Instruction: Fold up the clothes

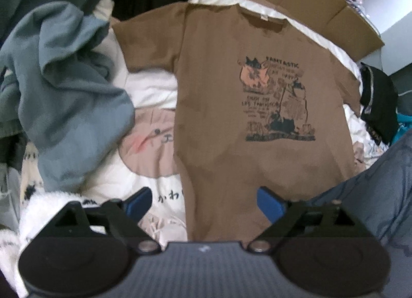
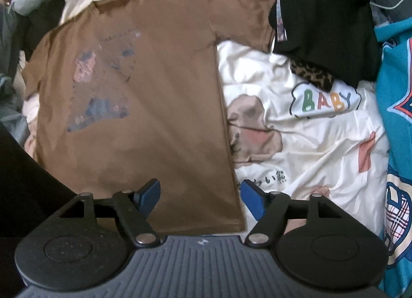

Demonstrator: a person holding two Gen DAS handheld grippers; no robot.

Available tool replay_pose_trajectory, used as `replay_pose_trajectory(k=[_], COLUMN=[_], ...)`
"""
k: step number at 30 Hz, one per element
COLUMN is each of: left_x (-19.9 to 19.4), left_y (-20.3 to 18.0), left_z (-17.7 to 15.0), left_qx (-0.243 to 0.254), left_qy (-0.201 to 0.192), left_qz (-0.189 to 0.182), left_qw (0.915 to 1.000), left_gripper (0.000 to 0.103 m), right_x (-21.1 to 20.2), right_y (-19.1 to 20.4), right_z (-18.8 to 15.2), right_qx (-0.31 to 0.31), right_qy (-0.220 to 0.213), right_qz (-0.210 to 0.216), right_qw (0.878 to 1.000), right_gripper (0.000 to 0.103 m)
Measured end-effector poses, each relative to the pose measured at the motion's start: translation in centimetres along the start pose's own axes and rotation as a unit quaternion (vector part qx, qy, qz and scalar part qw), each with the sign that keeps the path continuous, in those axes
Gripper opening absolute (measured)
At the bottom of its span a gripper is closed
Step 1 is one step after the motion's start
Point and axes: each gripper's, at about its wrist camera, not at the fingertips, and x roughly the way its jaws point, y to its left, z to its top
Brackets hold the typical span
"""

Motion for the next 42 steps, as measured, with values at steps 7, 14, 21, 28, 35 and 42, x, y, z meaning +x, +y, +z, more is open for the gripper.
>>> replay_pose_trajectory(k=[7,14,21,28,35,42], left_x=[-1.4,-2.1,-1.2,2.6,7.2,11.8], left_y=[-0.6,-0.2,1.3,3.9,8.2,10.6], left_z=[1.2,2.9,5.3,7.7,9.3,10.5], left_qx=[0.008,0.013,-0.003,-0.026,-0.081,-0.095], left_qy=[-0.025,-0.055,-0.076,-0.093,-0.094,-0.071], left_qz=[-0.001,0.004,-0.002,-0.015,-0.009,-0.006], left_qw=[0.9996,0.9984,0.9971,0.9953,0.9922,0.9929], left_gripper=[0.093,0.093,0.093,0.092,0.082,0.075], right_x=[-2.7,-4.4,-3.8,-1.5,1.0,3.7], right_y=[1.4,1.6,1.6,2.1,1.6,1.9], right_z=[0.3,0.4,0.0,-0.3,-0.3,-0.1], right_qx=[-0.021,-0.012,-0.005,-0.005,0.022,0.021], right_qy=[-0.037,-0.075,-0.098,-0.11,-0.127,-0.14], right_qz=[0.01,0.028,0.044,0.059,0.07,0.062], right_qw=[0.999,0.997,0.994,0.992,0.989,0.988], right_gripper=[0.087,0.098,0.098,0.098,0.098,0.098])
